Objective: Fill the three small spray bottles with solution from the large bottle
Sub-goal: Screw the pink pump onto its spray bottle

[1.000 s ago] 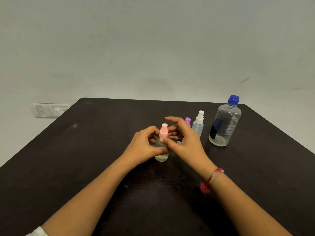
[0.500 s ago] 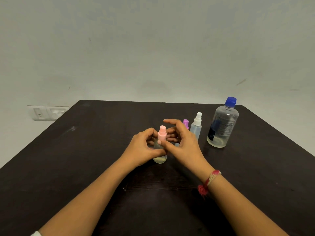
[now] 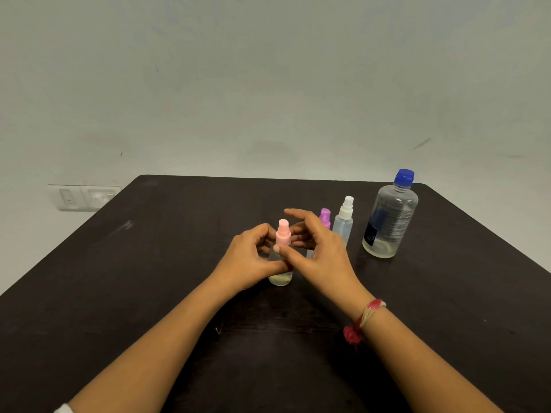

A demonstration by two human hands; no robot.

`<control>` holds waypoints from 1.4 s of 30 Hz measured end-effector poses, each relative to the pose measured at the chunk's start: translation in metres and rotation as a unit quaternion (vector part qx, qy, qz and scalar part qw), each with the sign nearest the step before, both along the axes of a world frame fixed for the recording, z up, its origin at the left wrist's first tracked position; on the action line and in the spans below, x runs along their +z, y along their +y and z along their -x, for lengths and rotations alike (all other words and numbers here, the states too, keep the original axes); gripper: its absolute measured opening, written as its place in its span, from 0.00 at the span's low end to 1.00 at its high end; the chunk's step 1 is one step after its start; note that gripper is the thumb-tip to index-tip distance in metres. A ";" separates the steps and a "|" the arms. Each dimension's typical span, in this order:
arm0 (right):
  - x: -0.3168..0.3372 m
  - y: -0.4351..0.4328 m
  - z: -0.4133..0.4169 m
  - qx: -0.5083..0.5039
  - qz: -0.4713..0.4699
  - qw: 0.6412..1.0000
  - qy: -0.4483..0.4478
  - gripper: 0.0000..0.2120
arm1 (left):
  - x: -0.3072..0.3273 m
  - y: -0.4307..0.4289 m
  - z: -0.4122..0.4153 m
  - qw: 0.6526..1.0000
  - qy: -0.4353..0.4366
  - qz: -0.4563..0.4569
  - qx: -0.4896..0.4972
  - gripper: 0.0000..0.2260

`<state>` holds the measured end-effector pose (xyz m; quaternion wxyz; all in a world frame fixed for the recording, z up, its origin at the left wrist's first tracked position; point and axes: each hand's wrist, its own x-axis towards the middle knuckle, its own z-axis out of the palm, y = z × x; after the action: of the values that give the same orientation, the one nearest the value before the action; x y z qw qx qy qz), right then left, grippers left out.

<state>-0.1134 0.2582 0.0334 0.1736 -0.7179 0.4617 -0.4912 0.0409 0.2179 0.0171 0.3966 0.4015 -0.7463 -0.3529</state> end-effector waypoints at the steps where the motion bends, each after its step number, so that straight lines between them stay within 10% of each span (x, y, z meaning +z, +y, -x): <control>1: 0.001 0.001 0.000 0.005 -0.005 1.000 0.006 0.27 | 0.000 0.000 0.000 1.000 0.000 0.000 0.001 0.14; 42: 0.000 0.001 -0.004 -0.014 0.007 1.000 -0.022 0.30 | 0.003 0.002 0.001 1.000 0.004 0.001 0.000 0.12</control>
<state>-0.1090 0.2595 0.0332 0.1719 -0.7017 0.4645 -0.5121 0.0399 0.2194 0.0201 0.4000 0.4000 -0.7451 -0.3532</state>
